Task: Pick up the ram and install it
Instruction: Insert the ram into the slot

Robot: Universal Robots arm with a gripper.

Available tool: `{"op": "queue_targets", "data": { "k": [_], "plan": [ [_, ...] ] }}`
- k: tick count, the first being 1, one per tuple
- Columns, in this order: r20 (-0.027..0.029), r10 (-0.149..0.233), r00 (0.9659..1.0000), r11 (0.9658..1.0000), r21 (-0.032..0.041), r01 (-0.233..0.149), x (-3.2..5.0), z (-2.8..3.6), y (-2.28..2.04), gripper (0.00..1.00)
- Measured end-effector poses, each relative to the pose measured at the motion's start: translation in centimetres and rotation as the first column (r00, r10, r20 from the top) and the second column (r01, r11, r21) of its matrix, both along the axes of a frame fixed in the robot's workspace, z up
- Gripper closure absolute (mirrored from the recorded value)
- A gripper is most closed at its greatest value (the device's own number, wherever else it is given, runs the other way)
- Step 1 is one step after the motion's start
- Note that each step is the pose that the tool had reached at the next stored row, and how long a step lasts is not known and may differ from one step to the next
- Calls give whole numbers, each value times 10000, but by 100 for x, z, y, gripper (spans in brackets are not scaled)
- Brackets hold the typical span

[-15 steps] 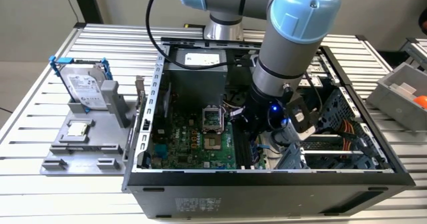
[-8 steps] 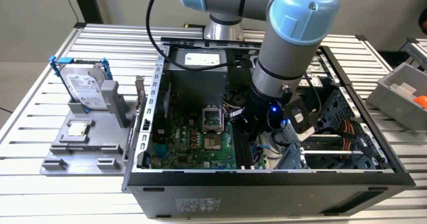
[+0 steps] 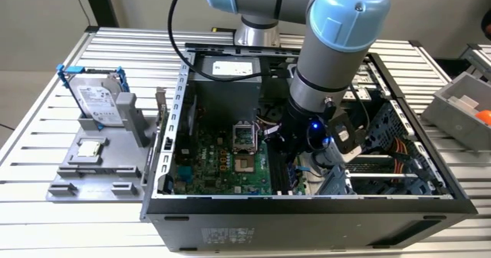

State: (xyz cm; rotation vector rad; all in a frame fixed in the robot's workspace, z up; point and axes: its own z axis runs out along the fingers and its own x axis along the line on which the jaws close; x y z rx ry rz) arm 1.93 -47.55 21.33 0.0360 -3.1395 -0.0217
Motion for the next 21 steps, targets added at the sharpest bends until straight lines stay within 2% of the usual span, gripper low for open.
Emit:
{"op": "queue_targets", "data": {
  "k": [6, 11, 21],
  "plan": [
    [0, 0, 10000, 10000, -36, 0, 0, 14, 3, 100],
    [0, 0, 10000, 10000, -53, 0, 0, 54, 4, 100],
    [0, -156, 9999, 9999, -71, 156, -14, 55, 4, 100]
  ]
}}
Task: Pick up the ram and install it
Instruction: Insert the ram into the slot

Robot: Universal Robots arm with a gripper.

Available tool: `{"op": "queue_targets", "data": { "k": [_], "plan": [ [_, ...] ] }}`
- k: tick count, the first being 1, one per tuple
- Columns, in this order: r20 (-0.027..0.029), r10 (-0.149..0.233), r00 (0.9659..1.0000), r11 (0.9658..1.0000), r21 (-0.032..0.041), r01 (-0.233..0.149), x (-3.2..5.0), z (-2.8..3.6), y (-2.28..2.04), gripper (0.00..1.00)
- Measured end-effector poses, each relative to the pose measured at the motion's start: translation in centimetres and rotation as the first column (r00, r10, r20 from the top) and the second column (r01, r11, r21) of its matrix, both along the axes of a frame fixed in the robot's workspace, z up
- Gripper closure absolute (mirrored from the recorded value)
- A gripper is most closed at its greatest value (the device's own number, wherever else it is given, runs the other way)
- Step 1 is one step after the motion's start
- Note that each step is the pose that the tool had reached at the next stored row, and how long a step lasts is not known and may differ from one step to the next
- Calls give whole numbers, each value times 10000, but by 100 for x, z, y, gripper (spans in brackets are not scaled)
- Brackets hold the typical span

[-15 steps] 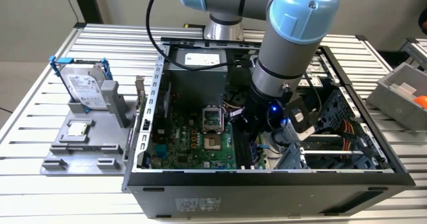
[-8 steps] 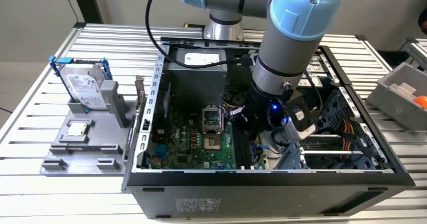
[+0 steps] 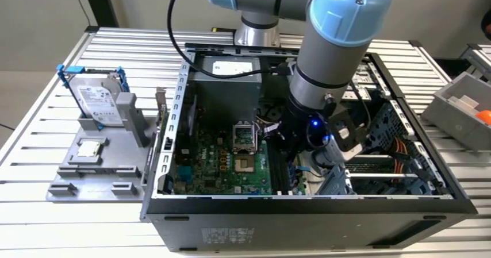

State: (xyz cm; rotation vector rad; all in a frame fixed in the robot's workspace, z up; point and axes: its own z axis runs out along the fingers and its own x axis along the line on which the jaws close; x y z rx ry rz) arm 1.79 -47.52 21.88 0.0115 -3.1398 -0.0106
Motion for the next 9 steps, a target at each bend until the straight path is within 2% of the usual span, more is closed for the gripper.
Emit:
{"op": "queue_targets", "data": {
  "k": [9],
  "plan": [
    [1, -344, 9994, 9994, -37, 344, -16, -8, 12, 100]
  ]
}}
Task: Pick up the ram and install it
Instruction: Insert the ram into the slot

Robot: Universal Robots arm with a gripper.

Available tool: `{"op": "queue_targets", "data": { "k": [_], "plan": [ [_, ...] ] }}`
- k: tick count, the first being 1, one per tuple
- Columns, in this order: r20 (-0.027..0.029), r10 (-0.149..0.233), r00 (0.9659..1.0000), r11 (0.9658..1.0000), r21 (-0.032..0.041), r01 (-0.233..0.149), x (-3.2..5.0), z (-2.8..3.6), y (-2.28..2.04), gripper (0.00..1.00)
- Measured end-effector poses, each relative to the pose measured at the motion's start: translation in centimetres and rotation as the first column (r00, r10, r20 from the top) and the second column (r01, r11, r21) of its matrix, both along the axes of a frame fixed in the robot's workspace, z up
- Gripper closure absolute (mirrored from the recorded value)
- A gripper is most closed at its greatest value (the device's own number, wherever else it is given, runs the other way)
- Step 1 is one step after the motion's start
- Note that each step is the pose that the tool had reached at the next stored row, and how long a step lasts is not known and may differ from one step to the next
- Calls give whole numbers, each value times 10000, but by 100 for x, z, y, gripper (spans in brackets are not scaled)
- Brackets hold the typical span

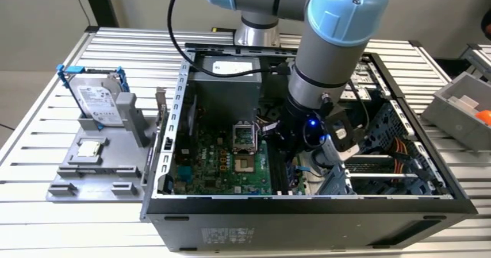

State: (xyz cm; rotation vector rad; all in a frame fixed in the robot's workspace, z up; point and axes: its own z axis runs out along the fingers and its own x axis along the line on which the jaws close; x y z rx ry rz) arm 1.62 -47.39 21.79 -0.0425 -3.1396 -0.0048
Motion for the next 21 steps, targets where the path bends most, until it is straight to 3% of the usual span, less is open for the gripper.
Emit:
{"op": "queue_targets", "data": {
  "k": [6, 21],
  "plan": [
    [0, -13, 10000, 10000, -2, 13, 0, -46, 11, 100],
    [0, -13, 10000, 10000, -2, 13, 0, -56, 12, 100]
  ]
}}
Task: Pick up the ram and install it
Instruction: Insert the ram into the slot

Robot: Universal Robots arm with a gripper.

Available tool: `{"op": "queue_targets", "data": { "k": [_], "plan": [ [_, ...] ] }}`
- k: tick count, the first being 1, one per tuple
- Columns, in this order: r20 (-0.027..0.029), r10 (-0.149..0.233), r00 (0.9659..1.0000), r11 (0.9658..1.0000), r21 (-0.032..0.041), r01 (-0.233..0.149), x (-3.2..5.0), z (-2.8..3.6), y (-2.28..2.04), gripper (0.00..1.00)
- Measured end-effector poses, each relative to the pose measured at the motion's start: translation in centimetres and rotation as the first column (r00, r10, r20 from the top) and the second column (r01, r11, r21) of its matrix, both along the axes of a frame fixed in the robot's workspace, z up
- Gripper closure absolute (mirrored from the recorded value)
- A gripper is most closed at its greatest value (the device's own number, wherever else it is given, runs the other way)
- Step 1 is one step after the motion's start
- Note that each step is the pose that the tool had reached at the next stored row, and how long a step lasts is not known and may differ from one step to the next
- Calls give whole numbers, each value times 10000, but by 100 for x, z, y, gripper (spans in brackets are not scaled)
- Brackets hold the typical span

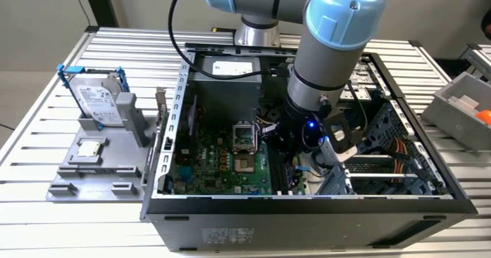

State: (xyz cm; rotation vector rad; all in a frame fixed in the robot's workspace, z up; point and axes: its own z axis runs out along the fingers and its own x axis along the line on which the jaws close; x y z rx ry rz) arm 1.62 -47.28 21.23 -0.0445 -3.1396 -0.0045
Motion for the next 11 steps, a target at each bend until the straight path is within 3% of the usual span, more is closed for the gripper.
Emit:
{"op": "queue_targets", "data": {
  "k": [7, 8, 11],
  "plan": [
    [0, 0, 10000, 10000, 2, 0, 0, -5, 0, 100],
    [4, 0, 10000, 10000, 22, 0, 1, -11, 4, 0],
    [-7, -1, 10000, 10000, 2, 1, 0, 1, 0, 0]
  ]
}}
